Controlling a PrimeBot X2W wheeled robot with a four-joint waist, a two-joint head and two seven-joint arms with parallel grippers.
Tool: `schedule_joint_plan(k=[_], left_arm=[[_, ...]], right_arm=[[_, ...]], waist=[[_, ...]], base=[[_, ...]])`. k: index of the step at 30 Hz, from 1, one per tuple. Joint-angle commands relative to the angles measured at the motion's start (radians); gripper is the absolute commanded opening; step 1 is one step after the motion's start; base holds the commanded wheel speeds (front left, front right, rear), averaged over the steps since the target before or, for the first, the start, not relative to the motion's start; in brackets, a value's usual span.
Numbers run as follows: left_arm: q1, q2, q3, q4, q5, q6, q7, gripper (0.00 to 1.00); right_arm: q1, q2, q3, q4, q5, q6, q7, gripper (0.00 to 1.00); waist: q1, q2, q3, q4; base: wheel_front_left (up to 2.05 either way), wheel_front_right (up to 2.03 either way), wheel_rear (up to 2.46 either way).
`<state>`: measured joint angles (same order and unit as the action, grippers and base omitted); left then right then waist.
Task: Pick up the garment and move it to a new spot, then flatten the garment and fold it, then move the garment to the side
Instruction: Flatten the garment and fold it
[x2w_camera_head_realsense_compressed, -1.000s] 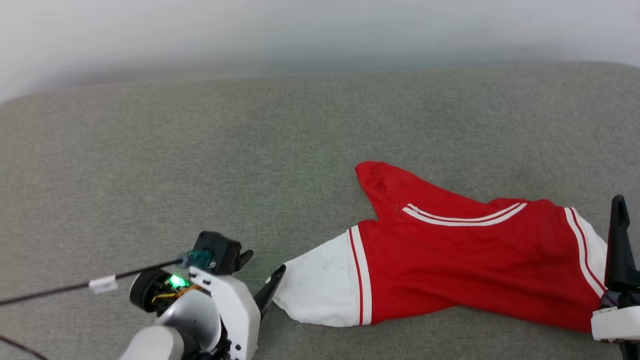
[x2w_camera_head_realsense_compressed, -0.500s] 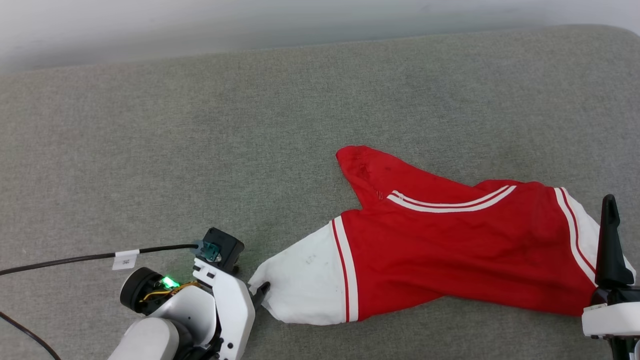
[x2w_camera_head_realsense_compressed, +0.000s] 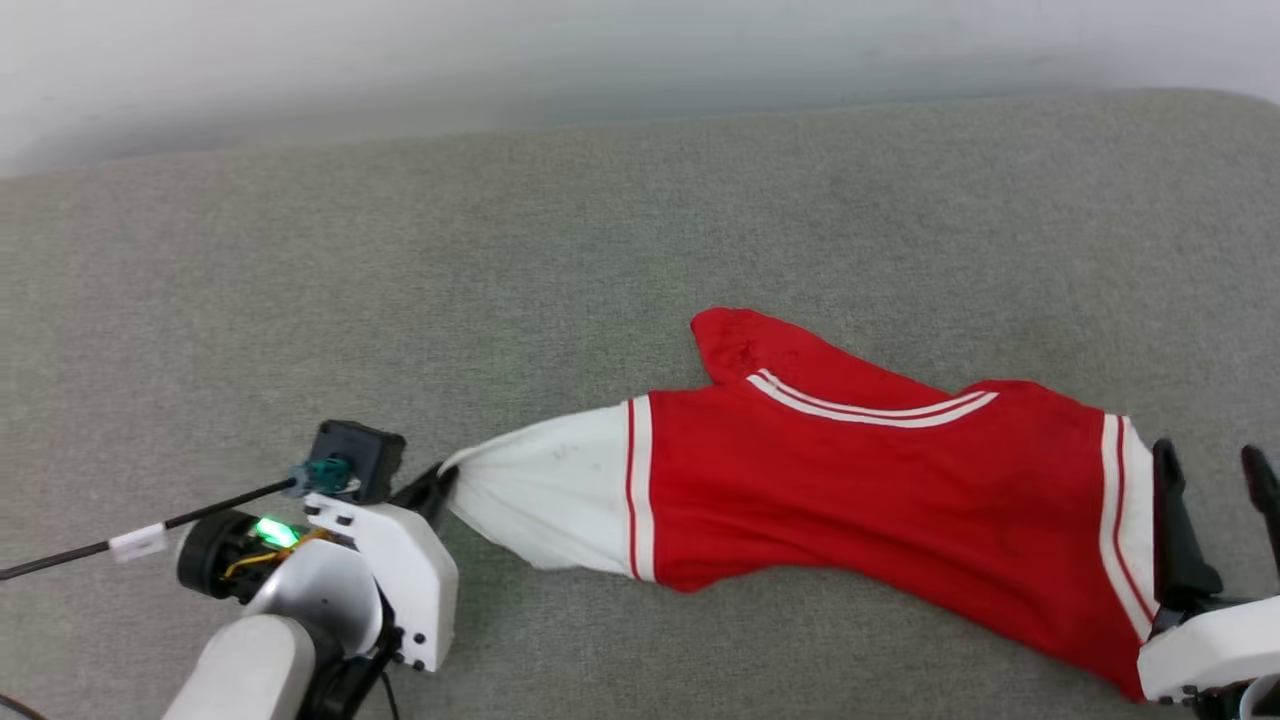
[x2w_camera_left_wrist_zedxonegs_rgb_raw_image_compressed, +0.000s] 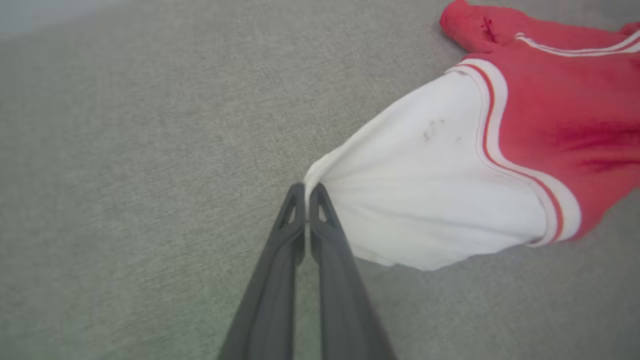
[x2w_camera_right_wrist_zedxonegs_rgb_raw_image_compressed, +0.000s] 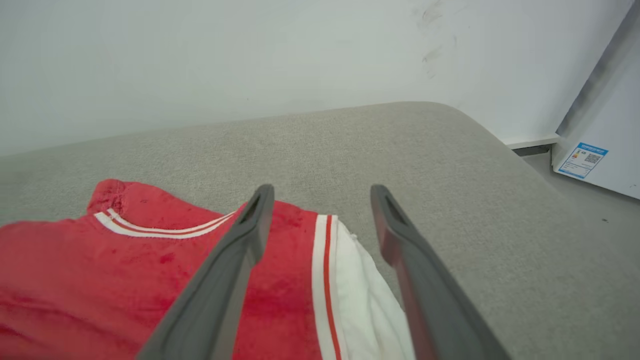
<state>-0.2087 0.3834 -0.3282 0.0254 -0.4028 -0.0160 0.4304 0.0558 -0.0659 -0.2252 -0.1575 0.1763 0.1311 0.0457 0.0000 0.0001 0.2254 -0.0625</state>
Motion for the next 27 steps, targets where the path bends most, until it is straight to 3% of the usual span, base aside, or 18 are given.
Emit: schedule_joint_plan(k=[1,9,15,18,22,27], left_arm=[[0.005,0.012,0.009,-0.007,0.006,0.006,-0.009,0.00],[0.047,0.050,0.038,-0.125,0.003,0.024,-0.021,0.00],[0.083,0.086,0.028,-0.240,0.001,0.012,0.013,0.00],[0.091,0.094,0.018,-0.290,0.003,0.009,0.031,0.00],[0.095,0.098,0.000,-0.338,0.008,0.007,0.050,0.00],[0.076,0.095,-0.012,-0.365,0.013,0.004,0.058,0.00]], right_arm=[[0.008,-0.005,-0.001,0.005,0.003,-0.001,0.011,1.00],[0.029,-0.038,-0.018,0.043,0.009,-0.001,0.237,1.00],[-0.035,-0.159,0.013,0.032,0.089,-0.001,0.511,1.00],[-0.082,-0.250,0.040,0.045,0.132,-0.001,0.647,1.00],[-0.157,-0.334,0.062,0.100,0.161,-0.001,0.749,1.00],[-0.221,-0.394,0.104,0.179,0.168,-0.001,0.805,1.00]], waist=[[0.0000,-0.0001,-0.013,0.012],[0.0000,-0.0001,-0.027,0.052],[0.0000,-0.0001,-0.008,0.067],[0.0000,-0.0001,0.008,0.078],[0.0000,-0.0001,0.033,0.096],[0.0000,-0.0001,0.063,0.119]], base=[[0.00,0.00,0.00],[0.00,0.00,0.00],[0.00,0.00,0.00],[0.00,0.00,0.00],[0.00,0.00,0.00],[0.00,0.00,0.00]])
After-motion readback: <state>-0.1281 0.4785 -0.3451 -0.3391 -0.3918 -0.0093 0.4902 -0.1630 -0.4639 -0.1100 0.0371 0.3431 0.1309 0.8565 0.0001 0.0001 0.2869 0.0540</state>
